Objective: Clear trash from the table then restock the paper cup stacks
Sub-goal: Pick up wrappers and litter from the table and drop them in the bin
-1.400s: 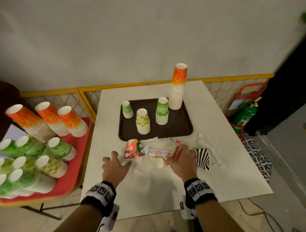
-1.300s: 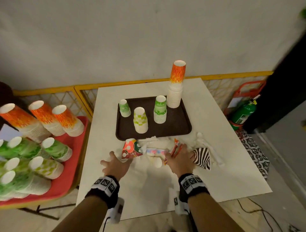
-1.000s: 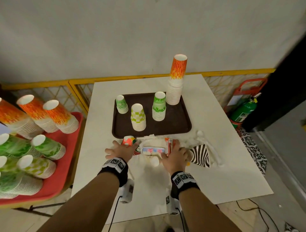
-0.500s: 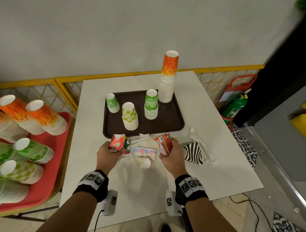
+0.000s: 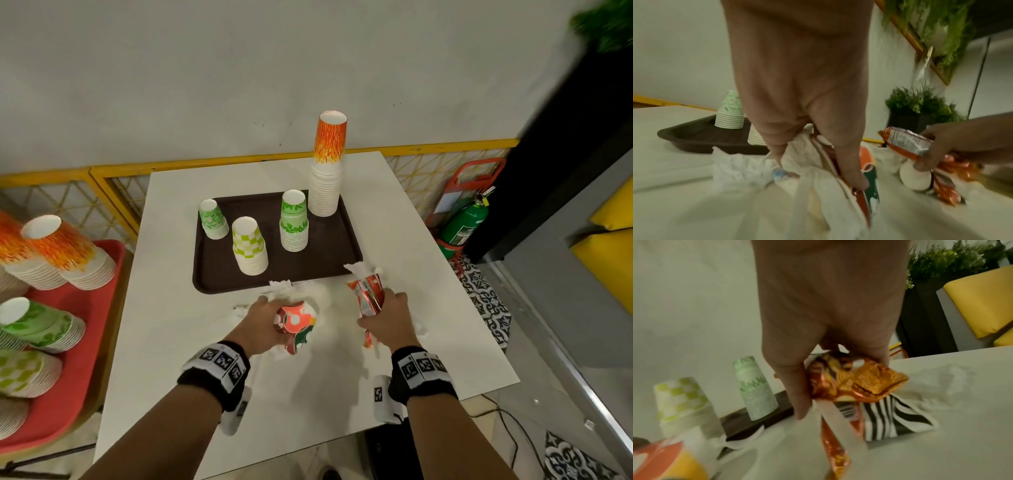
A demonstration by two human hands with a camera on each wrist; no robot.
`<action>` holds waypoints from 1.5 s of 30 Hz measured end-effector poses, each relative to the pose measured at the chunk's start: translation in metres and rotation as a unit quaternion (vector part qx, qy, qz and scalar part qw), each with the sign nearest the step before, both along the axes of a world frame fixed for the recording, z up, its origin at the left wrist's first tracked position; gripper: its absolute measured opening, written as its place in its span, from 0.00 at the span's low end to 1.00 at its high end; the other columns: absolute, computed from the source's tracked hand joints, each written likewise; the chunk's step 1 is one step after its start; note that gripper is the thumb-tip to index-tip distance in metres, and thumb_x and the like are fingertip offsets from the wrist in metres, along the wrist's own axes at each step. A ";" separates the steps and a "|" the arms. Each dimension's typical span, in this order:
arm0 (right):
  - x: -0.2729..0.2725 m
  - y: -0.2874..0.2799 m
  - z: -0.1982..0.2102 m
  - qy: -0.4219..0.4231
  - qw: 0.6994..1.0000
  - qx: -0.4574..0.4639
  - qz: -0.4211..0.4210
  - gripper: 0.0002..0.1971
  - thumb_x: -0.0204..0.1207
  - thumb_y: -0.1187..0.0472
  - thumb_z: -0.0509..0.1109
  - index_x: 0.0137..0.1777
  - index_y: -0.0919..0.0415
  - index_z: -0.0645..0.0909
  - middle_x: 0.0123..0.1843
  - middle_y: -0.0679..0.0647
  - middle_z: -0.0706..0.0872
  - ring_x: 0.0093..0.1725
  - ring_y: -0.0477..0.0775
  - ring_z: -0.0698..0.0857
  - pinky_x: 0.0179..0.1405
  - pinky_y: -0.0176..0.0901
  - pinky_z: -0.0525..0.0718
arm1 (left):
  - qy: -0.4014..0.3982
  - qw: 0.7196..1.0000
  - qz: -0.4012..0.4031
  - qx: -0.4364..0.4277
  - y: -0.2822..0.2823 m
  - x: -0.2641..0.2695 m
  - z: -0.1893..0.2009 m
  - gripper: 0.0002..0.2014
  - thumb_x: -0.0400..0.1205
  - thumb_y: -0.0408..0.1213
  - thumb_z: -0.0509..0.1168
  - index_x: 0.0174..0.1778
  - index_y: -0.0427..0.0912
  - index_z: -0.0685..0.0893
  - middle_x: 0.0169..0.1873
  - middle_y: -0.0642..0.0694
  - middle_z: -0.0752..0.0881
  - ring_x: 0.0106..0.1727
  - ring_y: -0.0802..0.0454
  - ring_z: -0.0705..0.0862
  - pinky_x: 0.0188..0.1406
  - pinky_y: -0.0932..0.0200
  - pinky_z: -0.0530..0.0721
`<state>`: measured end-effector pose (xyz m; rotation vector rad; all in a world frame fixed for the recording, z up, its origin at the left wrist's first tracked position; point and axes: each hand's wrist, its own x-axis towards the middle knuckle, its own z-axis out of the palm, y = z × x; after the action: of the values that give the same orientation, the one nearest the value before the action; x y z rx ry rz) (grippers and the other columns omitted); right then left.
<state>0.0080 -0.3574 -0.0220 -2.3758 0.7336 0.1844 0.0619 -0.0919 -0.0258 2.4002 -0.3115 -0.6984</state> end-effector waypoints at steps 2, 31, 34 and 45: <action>-0.002 -0.007 -0.007 0.023 1.000 -0.009 0.003 0.40 0.60 0.48 0.84 0.71 0.58 0.73 0.60 0.57 0.69 0.55 0.62 0.82 0.63 0.52 0.86 | -0.008 0.997 -0.018 0.072 0.000 0.001 -0.010 0.47 0.71 0.49 0.83 0.85 0.58 0.69 0.73 0.42 0.68 0.77 0.35 0.67 0.82 0.41 0.66; -0.036 0.028 0.030 -0.084 0.994 0.064 0.027 0.25 0.70 0.57 0.77 0.66 0.51 0.75 0.53 0.52 0.73 0.53 0.54 0.81 0.52 0.40 0.83 | -0.024 0.989 0.136 -0.056 -0.004 -0.020 -0.004 0.27 0.65 0.33 0.86 0.60 0.41 0.89 0.54 0.45 0.91 0.56 0.47 0.89 0.45 0.68 0.77; -0.053 0.024 0.040 -0.098 0.988 0.116 0.007 0.25 0.67 0.57 0.80 0.62 0.47 0.75 0.55 0.52 0.76 0.53 0.51 0.81 0.47 0.32 0.77 | -0.020 0.985 0.136 -0.105 -0.018 -0.035 0.018 0.28 0.67 0.30 0.86 0.63 0.39 0.88 0.56 0.45 0.89 0.55 0.48 0.87 0.44 0.76 0.76; -0.188 -0.050 0.040 -0.120 0.955 0.237 -0.129 0.17 0.61 0.62 0.82 0.48 0.55 0.81 0.43 0.56 0.90 0.46 0.63 0.88 0.48 0.61 0.88 | 0.028 0.980 -0.024 -0.195 -0.138 -0.126 0.037 0.29 0.69 0.31 0.85 0.67 0.46 0.88 0.49 0.54 0.85 0.48 0.72 0.83 0.46 0.84 0.76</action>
<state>-0.1797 -0.4079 0.0178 -1.7901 0.7733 -0.0388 -0.0645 -0.2304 0.0113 2.0039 -0.4403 -0.6572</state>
